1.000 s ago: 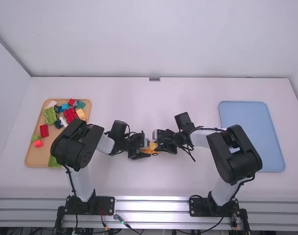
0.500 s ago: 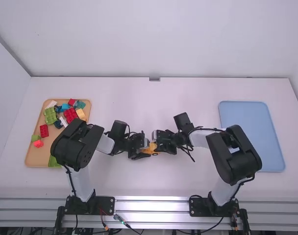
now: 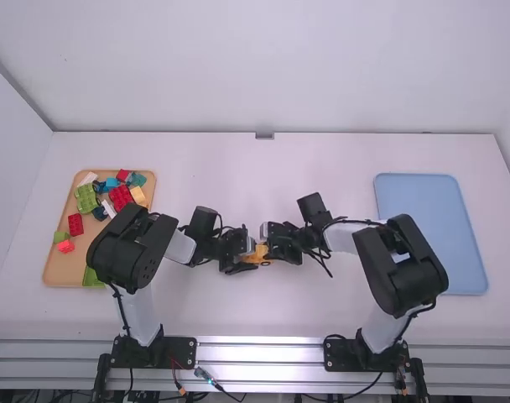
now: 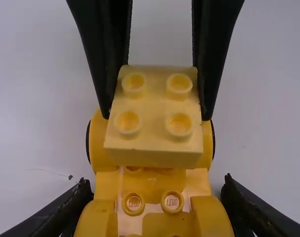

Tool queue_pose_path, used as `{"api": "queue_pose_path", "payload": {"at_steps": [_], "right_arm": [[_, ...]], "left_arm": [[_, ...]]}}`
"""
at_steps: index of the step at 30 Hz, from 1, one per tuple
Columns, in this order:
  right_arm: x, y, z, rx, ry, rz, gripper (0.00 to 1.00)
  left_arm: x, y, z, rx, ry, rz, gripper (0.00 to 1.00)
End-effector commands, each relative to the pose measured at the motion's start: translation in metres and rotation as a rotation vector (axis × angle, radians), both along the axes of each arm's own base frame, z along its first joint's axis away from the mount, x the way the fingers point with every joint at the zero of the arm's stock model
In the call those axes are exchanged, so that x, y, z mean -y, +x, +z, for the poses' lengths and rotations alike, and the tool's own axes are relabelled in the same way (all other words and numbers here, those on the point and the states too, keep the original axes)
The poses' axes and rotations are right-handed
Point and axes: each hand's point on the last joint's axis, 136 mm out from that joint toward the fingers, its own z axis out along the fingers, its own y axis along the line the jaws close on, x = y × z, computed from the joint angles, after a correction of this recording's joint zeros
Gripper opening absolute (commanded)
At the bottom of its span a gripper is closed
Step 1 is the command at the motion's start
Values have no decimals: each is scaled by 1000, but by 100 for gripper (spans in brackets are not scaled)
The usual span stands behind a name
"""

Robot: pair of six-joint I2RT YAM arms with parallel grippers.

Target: Assemble lego blocks to make yellow taxi

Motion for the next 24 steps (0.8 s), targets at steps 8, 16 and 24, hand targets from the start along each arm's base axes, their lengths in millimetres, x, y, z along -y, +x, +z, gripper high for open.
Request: {"api": "queue_pose_path", "payload": {"at_steps": [8,16,24], "right_arm": [[3,-4,-5,-6,-21,3,0],[4,-5,-6,-14,-29,2,0],[4,-8,-6,0,-28,25,0]], "left_arm": [[2,-3,-1,17,-7,-46,66],[-1,0,-1,25,-3,-34,61],[0,-2,-2,47,4,-59,59]]}}
